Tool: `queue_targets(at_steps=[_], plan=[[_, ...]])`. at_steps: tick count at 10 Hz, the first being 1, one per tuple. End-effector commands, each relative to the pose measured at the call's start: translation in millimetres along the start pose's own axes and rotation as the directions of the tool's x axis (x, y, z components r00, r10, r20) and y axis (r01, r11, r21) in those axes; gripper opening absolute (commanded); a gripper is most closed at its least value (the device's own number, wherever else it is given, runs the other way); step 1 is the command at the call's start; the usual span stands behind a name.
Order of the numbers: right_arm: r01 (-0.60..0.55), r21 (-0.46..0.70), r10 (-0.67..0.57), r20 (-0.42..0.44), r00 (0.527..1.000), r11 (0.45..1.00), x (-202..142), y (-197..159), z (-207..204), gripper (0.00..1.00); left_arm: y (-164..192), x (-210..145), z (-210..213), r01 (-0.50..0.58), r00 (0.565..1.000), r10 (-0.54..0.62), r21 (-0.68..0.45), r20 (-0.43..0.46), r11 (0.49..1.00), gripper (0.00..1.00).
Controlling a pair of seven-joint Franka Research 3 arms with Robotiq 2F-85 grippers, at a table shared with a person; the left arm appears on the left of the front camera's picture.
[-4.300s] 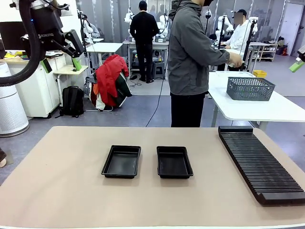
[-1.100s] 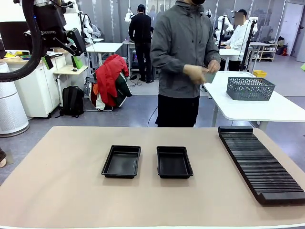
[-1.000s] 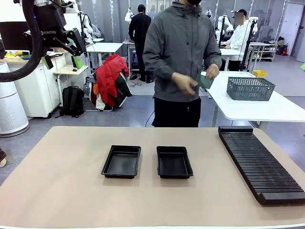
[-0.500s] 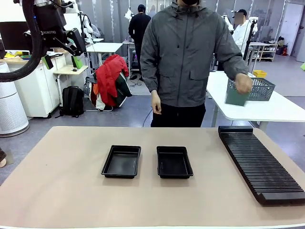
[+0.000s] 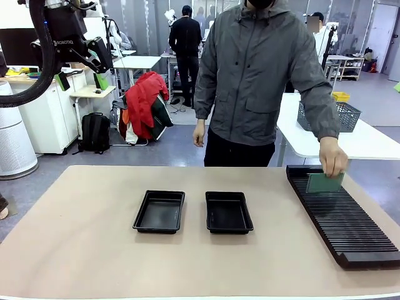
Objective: Inspect and transfer BCBs to ESD trays.
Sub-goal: Pick up the Blank PCB from the PCB Rack and place it in the left ESD tray.
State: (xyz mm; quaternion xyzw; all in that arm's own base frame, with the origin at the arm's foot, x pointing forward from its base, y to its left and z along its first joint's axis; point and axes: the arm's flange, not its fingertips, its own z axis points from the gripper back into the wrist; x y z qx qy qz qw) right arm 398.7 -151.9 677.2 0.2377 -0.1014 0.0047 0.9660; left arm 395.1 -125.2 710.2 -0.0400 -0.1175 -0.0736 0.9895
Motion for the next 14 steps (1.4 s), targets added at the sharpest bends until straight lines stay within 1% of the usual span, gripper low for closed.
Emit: queue_targets(at_steps=[1,14], plan=[[0.000,0.000,0.000,0.000,1.000,1.000,0.0,0.4,0.1,1.00,0.3,0.2,1.0,0.000,1.000,0.000,0.000,0.006,1.000,1.00],[0.000,0.000,0.000,0.000,1.000,1.000,0.0,0.4,0.1,1.00,0.3,0.2,1.0,0.000,1.000,0.000,0.000,0.006,1.000,1.00]])
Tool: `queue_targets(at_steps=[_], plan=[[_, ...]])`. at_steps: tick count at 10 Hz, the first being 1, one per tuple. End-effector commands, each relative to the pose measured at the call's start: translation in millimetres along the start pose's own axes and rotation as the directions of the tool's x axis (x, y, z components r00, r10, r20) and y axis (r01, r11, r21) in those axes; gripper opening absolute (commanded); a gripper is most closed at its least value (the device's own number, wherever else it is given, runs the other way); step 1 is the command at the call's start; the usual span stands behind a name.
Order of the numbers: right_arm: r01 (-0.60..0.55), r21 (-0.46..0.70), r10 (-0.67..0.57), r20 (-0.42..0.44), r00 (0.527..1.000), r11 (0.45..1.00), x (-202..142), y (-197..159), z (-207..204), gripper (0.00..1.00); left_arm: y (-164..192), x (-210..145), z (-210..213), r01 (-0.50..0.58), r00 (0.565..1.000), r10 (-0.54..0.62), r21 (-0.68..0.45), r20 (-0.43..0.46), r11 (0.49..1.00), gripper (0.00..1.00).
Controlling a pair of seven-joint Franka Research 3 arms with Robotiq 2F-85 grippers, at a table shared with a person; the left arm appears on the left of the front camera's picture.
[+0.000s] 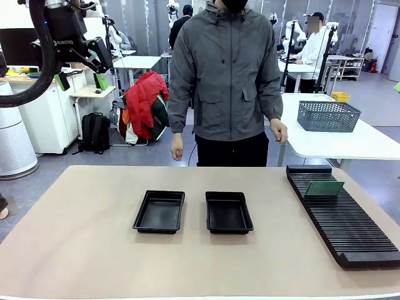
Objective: Inspect and transfer BCBs to ESD trays.
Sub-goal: Pick up the Blank PCB from the PCB Rack and place it in the left ESD tray.
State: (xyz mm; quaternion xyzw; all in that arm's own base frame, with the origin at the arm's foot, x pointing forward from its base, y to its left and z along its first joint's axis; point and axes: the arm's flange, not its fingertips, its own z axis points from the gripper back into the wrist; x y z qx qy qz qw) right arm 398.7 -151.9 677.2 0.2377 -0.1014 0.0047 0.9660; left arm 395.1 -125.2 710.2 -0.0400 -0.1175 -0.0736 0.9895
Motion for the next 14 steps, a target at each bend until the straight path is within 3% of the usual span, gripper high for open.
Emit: queue_targets(at_steps=[1,3,5,9,14], plan=[[0.000,0.000,0.000,0.000,1.000,1.000,0.0,0.4,0.1,1.00,0.0,0.0,0.0,0.000,1.000,0.000,0.000,0.000,1.000,1.00],[0.000,0.000,0.000,0.000,1.000,1.000,0.0,0.4,0.1,1.00,29.4,15.8,13.6,-0.051,0.998,0.054,-0.173,0.010,0.984,1.00],[0.000,0.000,0.000,0.000,1.000,1.000,0.0,0.4,0.1,1.00,42.0,24.1,13.9,-0.069,0.998,0.067,-0.246,-0.015,0.967,1.00],[0.000,0.000,0.000,0.000,1.000,1.000,0.0,0.4,0.1,1.00,50.4,25.4,8.0,-0.081,0.997,0.073,-0.297,-0.036,0.951,1.00],[0.000,0.000,0.000,0.000,1.000,1.000,0.0,0.4,0.1,1.00,50.2,28.8,5.4,-0.098,0.995,0.097,-0.263,-0.017,0.960,1.00]])
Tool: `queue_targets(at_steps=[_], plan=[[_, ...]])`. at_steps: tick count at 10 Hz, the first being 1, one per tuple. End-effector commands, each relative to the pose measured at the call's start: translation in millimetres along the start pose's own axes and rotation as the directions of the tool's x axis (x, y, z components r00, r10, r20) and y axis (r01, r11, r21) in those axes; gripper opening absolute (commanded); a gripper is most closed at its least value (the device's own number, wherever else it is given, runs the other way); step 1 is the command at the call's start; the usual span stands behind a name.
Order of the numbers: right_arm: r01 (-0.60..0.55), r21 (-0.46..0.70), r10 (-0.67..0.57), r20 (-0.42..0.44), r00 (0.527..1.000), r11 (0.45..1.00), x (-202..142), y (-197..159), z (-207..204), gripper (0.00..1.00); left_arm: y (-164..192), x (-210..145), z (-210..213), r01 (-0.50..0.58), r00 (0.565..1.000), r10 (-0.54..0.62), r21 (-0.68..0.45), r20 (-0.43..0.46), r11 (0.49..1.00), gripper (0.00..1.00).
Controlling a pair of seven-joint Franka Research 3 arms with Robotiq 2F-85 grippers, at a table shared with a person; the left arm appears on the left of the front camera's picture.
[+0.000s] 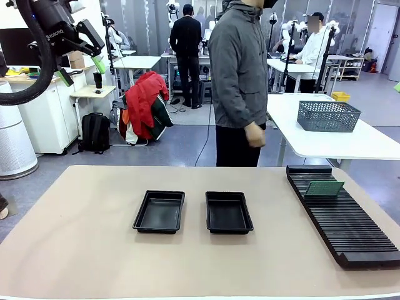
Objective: Inspect and transfer BCBs to ESD trays.
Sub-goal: Pick up the Blank PCB from the PCB Rack and place it in the left ESD tray.
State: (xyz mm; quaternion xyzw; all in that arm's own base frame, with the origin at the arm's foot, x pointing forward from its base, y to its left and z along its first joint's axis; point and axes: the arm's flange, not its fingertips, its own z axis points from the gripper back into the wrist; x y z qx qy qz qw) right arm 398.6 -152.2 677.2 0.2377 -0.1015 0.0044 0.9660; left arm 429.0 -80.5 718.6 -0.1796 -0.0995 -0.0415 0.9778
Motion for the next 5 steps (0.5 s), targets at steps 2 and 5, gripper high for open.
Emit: queue_targets(at_steps=[2,5], plan=[[-0.088,-0.045,0.088,0.006,0.996,0.995,8.2,0.2,-14.1,1.00,1.2,0.4,1.0,-0.001,1.000,0.001,0.006,0.006,1.000,1.00],[-0.256,-0.163,0.260,0.008,0.966,0.953,20.2,-1.6,-55.8,1.00,1.2,0.4,1.0,-0.001,1.000,0.001,0.006,0.006,1.000,1.00]])
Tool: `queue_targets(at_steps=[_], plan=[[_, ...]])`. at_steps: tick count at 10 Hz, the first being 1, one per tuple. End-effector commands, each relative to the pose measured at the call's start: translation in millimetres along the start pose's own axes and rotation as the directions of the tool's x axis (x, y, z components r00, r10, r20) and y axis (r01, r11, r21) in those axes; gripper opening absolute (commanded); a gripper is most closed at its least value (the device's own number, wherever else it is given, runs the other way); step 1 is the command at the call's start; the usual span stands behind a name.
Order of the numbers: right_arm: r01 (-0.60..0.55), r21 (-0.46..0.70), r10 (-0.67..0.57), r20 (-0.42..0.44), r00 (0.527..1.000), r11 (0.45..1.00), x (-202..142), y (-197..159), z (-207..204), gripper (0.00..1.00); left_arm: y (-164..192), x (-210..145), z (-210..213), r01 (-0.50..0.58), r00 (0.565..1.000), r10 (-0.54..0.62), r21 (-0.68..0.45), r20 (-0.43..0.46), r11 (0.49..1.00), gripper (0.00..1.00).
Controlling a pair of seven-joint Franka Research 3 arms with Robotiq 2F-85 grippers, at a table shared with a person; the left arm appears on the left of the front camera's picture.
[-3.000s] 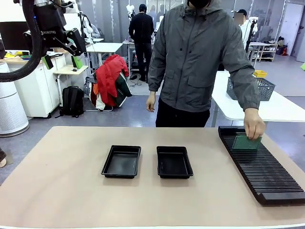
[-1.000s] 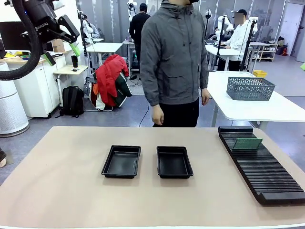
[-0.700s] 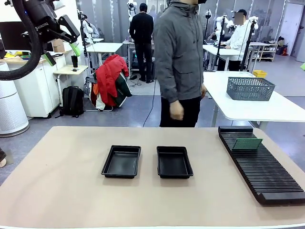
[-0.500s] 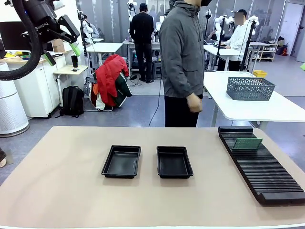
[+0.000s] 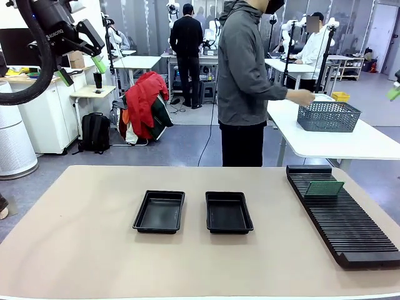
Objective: Inspect and transfer BCBs to ESD trays.
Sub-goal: Pick up the Blank PCB from the PCB Rack and place it in the left ESD tray.
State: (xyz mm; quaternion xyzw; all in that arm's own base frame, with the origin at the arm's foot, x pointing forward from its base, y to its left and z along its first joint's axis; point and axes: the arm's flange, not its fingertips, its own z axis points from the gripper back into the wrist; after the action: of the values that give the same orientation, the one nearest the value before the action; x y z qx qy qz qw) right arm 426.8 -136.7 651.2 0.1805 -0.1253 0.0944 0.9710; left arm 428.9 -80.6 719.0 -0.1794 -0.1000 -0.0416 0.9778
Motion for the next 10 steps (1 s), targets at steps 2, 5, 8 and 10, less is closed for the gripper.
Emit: queue_targets(at_steps=[2,5,8,10], plan=[[-0.203,-0.146,0.202,-0.019,0.979,0.968,6.2,7.3,-52.1,1.00,1.5,0.4,0.7,-0.002,1.000,0.002,0.005,0.005,1.000,1.00],[-0.488,-0.164,0.476,-0.111,0.873,0.857,14.2,5.7,-103.4,1.00,1.5,0.4,0.7,-0.002,1.000,0.002,0.005,0.005,1.000,1.00],[-0.704,-0.146,0.665,-0.241,0.707,0.695,21.5,6.6,-146.5,1.00,1.5,0.4,0.7,-0.002,1.000,0.002,0.005,0.005,1.000,1.00],[-0.814,-0.097,0.763,-0.301,0.572,0.573,20.8,5.6,-172.8,1.00,1.5,0.4,0.7,-0.002,1.000,0.002,0.005,0.005,1.000,1.00]])
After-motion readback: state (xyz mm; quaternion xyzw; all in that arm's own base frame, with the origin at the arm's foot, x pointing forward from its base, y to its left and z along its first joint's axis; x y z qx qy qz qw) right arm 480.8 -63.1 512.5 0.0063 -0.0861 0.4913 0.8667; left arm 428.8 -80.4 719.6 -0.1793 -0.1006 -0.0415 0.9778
